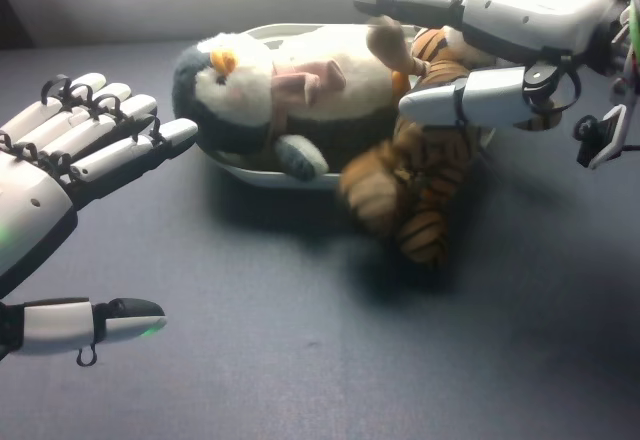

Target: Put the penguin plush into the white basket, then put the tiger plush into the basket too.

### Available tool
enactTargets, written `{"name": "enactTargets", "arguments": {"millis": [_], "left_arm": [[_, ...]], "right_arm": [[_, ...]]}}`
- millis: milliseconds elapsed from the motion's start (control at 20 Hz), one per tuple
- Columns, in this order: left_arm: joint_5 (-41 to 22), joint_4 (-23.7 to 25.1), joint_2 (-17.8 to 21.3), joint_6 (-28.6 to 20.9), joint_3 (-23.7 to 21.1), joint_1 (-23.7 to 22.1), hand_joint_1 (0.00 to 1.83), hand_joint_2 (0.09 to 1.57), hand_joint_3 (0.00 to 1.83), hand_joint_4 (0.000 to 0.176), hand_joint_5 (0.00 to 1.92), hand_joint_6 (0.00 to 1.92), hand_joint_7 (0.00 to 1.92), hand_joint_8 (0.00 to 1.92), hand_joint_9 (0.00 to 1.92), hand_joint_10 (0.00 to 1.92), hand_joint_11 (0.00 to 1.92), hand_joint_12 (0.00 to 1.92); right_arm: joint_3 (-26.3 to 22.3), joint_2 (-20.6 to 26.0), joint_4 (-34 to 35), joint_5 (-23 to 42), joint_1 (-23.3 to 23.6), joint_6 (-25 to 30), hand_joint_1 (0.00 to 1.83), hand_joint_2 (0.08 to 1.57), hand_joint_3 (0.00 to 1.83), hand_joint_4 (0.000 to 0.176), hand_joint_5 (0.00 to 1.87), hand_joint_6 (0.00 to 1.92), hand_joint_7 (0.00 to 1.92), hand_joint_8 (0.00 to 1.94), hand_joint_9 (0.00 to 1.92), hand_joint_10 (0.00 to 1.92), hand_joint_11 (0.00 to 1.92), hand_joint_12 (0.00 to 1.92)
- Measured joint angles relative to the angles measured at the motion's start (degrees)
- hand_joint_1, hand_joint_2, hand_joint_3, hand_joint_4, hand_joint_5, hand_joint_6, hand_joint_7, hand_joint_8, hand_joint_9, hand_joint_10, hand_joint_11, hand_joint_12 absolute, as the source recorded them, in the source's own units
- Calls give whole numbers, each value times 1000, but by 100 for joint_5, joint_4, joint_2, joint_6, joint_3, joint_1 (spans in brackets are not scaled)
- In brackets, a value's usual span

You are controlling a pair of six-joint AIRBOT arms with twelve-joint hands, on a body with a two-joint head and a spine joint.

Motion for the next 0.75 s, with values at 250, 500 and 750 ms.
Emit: {"name": "enactTargets", "arguments": {"millis": [250, 500, 750], "left_arm": [[-146, -44, 22, -2, -42, 70, 799, 893, 4, 133, 190, 1, 133, 1, 80, 2, 60, 29], [-304, -26, 133, -4, -87, 140, 846, 890, 0, 126, 183, 0, 110, 0, 55, 0, 58, 32], [-789, -293, 223, -2, -101, 243, 882, 902, 5, 136, 71, 0, 34, 0, 6, 0, 55, 32]], "right_arm": [[-348, 612, 345, 575, -442, 37, 323, 1156, 0, 161, 56, 7, 106, 5, 79, 5, 0, 0], [-1086, 1453, 695, 2096, -1217, 295, 277, 1187, 9, 119, 72, 4, 179, 7, 154, 7, 18, 6], [-1858, 2009, 1663, 3936, -2944, 304, 375, 1196, 0, 153, 135, 7, 213, 3, 193, 9, 32, 10]]}}
